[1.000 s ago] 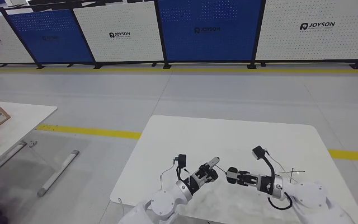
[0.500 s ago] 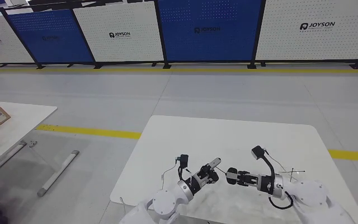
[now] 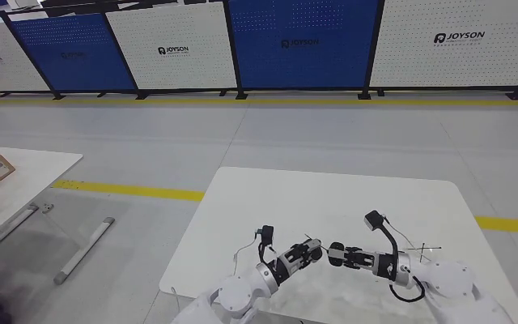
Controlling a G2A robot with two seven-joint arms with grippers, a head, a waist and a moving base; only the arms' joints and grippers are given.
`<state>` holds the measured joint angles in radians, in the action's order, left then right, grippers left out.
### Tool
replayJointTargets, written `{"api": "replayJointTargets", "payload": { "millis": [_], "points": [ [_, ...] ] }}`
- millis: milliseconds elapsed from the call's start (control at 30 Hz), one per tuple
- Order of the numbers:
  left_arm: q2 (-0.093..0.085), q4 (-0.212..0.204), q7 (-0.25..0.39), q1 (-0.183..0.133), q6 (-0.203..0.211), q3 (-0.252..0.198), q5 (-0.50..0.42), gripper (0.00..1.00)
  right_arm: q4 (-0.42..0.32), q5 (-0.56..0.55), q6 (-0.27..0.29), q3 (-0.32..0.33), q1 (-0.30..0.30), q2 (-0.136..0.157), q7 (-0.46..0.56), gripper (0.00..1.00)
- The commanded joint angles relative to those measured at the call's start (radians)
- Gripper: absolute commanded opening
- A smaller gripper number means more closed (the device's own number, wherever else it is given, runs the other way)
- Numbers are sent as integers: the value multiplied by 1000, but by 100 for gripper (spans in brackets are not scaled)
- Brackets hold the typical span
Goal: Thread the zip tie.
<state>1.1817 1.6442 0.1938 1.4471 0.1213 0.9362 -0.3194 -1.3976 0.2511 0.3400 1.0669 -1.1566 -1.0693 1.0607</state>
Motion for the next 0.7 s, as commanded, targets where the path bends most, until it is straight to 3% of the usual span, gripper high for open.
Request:
{"api": "replayJointTargets", "payload": {
  "millis": [0,67,233,267,333,467,667],
  "points": [
    [0,0,8,0,-1,3,-3,35,-1,-2,0,2,-1,-1,1,0],
    [0,2,7,-1,0,5,-7,35,-2,-4,0,3,-2,-2,2,0],
    [2,-1,4,-3,0,9,-18,47,-4,-10,0,8,-5,-5,5,0],
    [3,-2,7,-3,-3,9,-24,60,-4,-10,0,9,-6,-6,5,0],
    [3,-4,21,-5,-15,9,-41,74,-6,-10,0,13,-8,-7,5,0],
    [5,-8,36,-9,-21,17,-83,93,-14,-13,0,22,-15,-8,8,0],
    [7,-15,53,-13,-9,27,-119,92,-22,-14,0,21,-18,-11,37,0]
  ]
}}
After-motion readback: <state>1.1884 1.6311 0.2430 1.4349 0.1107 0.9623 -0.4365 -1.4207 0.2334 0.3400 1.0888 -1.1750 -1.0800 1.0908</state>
